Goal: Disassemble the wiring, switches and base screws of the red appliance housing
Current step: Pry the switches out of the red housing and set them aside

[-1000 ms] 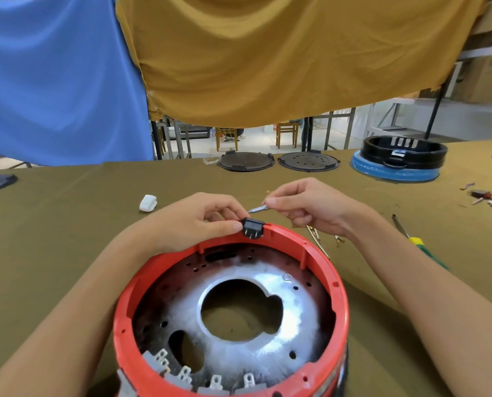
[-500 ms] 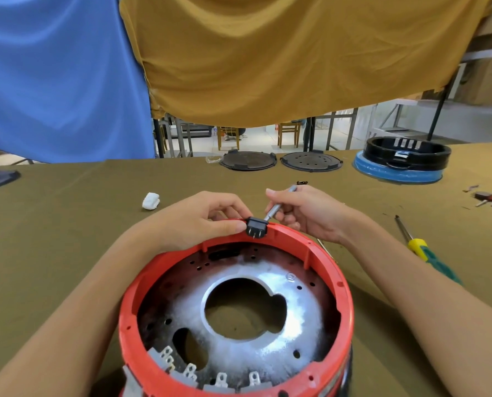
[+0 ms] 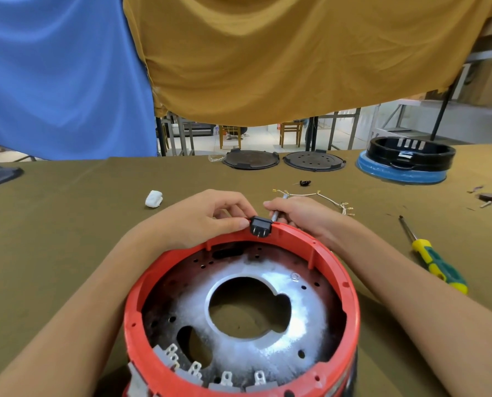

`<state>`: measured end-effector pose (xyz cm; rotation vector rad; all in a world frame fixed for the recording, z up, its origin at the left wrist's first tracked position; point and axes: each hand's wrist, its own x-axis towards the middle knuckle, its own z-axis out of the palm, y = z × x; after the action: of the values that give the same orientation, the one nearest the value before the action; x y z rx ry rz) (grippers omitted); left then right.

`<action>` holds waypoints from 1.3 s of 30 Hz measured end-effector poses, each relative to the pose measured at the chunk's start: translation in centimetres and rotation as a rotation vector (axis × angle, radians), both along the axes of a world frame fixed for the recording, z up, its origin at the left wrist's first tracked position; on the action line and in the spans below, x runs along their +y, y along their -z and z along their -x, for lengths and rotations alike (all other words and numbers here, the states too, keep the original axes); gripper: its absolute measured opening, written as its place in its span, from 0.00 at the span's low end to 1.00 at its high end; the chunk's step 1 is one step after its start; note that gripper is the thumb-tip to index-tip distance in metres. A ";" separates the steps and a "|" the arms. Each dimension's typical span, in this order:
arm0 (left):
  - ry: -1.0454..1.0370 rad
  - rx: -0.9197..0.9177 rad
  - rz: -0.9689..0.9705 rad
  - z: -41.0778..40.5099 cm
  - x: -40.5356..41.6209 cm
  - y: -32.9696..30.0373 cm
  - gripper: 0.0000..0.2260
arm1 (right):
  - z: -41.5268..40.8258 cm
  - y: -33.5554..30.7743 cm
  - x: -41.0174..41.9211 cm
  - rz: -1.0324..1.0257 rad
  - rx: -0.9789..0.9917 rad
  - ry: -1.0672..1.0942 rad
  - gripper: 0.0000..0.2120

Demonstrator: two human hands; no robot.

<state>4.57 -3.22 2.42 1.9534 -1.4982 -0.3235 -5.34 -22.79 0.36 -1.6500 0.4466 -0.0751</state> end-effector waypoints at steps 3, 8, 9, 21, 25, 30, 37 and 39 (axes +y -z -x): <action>0.000 -0.035 -0.007 0.0 -0.1 0.0 0.06 | -0.6 -0.2 0.6 0.219 0.067 -0.007 0.15; 0.028 -0.036 -0.003 0.0 -0.2 0.1 0.07 | -1.1 -0.4 0.7 0.450 0.127 -0.103 0.15; 0.032 -0.035 -0.004 -0.1 -0.2 0.1 0.07 | -0.9 -0.3 0.7 0.440 0.122 -0.092 0.16; 0.069 -0.104 -0.237 0.6 -2.4 -1.6 0.22 | -0.1 0.1 -0.7 0.249 -0.258 -0.028 0.16; 0.031 -0.027 -0.215 0.7 -2.6 -0.7 0.24 | -0.2 0.1 -0.8 0.119 -0.179 0.048 0.19; 0.014 -0.062 -0.228 0.8 -2.6 -0.4 0.19 | -0.1 1.0 -0.1 0.303 -0.049 0.104 0.22; 0.063 -0.068 -0.206 0.8 -2.6 -0.6 0.19 | -0.1 0.9 0.0 0.375 0.104 0.051 0.19; 0.068 -0.064 -0.202 0.7 -2.7 -0.5 0.19 | -0.2 0.9 0.0 0.412 0.048 0.056 0.20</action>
<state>3.87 -5.90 2.91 2.0891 -1.6309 -0.4613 -5.14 -22.75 -0.49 -2.0465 0.5395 -0.1784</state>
